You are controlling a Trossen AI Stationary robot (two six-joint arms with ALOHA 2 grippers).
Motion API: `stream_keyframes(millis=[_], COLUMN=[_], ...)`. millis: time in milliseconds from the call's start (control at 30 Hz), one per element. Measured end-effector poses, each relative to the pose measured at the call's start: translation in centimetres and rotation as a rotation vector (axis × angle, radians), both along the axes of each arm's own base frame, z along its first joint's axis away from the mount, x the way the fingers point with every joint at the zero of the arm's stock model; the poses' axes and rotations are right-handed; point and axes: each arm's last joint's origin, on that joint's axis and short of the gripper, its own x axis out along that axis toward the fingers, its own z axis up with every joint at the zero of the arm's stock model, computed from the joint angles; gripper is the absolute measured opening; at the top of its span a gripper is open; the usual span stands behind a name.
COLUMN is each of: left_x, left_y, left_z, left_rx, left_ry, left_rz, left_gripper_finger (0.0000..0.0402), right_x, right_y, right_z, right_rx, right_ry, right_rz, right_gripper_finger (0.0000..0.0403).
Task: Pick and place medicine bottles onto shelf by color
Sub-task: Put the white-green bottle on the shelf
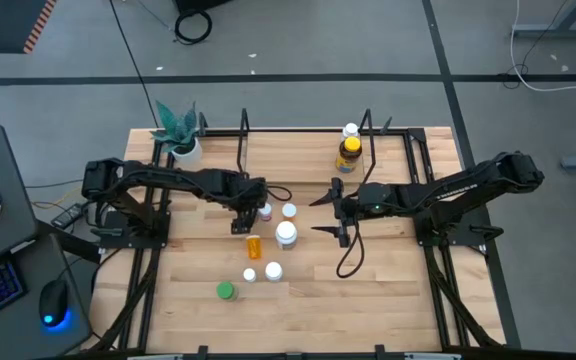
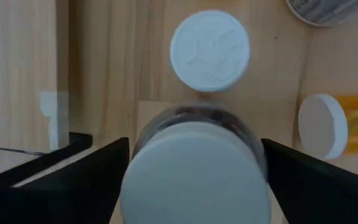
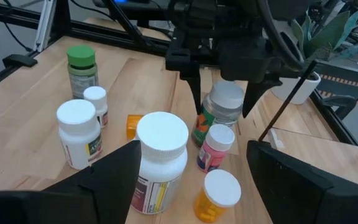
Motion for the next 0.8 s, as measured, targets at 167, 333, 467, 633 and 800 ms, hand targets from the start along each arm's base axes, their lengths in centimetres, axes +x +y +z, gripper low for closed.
stream_keyframes(millis=[167,333,467,633,800], left_x=[0.0,0.2,0.5,0.8,1.4], left_y=[0.0,0.0,0.3,1.5,3.4], left_z=[0.0,1.0,3.0,6.3,9.3], left_rx=[0.001,0.000,-0.003,0.005,0.041], left_ry=[0.003,0.013,0.029,0.011,-0.084], left_rz=[-0.003,-0.004,0.004,0.032,0.054], left_gripper_finger=[0.0319,0.0298,0.0302,0.0301,0.0305], right_x=[0.0,0.0,0.0,0.0,0.0], right_y=[0.0,0.0,0.0,0.0,0.0], right_z=[-0.1,-0.1,-0.1,-0.1,-0.1], right_rx=[-0.002,-0.003,-0.003,-0.003,-0.002], right_ry=[0.006,0.009,0.013,0.014,0.014], right_rz=[0.000,0.000,0.000,0.000,0.000], right_gripper_finger=[0.0299,0.0299,0.0299,0.0299,0.0299])
